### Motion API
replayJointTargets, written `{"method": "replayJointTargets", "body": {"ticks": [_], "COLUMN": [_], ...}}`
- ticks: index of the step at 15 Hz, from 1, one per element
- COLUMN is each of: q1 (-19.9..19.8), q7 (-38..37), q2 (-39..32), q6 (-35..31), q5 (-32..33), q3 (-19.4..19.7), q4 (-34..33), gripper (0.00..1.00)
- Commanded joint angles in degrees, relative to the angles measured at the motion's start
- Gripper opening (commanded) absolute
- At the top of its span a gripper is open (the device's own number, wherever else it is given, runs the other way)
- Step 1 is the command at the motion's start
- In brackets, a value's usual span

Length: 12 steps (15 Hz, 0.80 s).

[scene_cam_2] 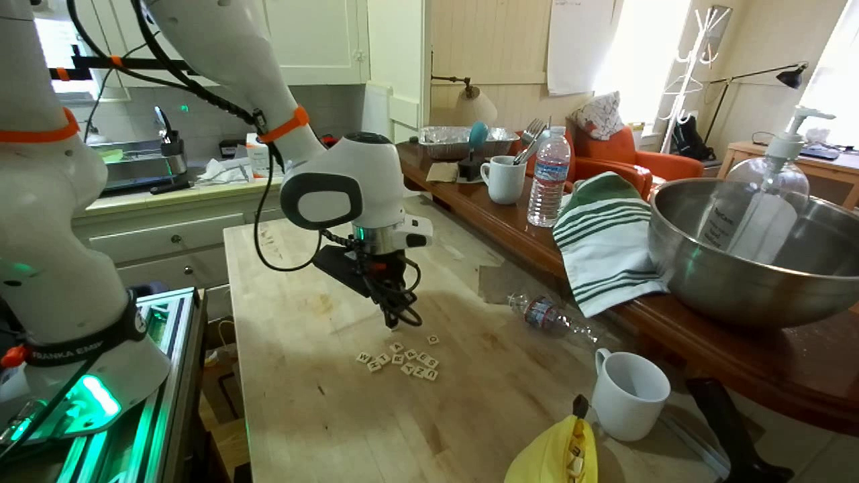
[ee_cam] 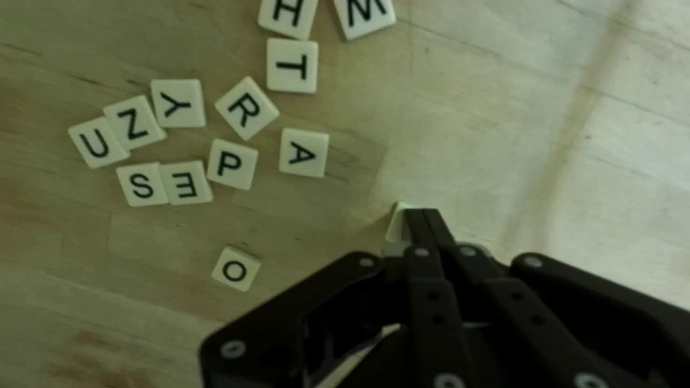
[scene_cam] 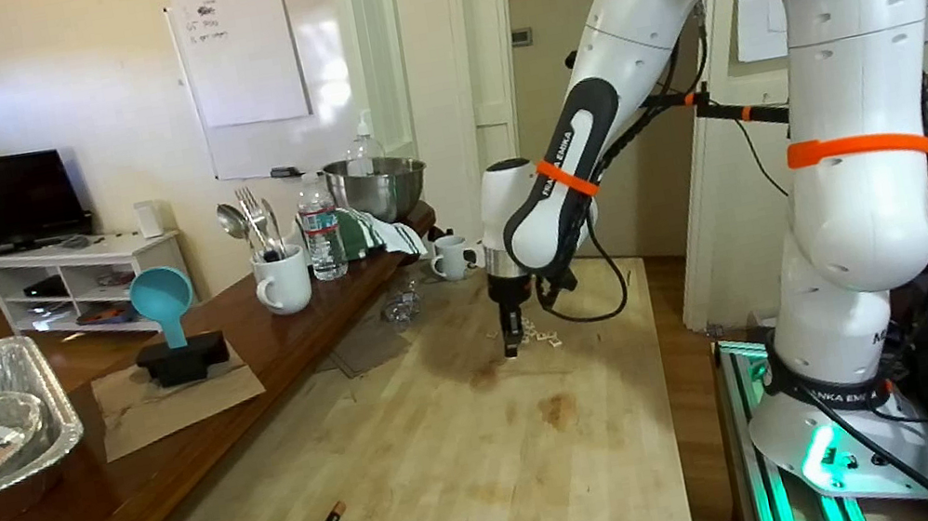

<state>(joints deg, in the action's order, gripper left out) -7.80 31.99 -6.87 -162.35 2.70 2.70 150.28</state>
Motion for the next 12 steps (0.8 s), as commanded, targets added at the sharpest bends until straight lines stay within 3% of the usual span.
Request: {"method": "replayJointTargets", "body": {"ticks": [1, 7, 12], "q1": [1.3, 3.0, 3.6], "q7": [-0.4, -0.4, -2.5], "q2": [-2.7, -4.5, -2.0], "q6": [-2.1, -1.7, 0.0], "q5": [-0.7, 0.1, 2.4], "q3": [-2.5, -5.2, -4.4], "q4": [-0.2, -1.7, -1.6], "gripper": [0.00, 0.00, 0.00]}}
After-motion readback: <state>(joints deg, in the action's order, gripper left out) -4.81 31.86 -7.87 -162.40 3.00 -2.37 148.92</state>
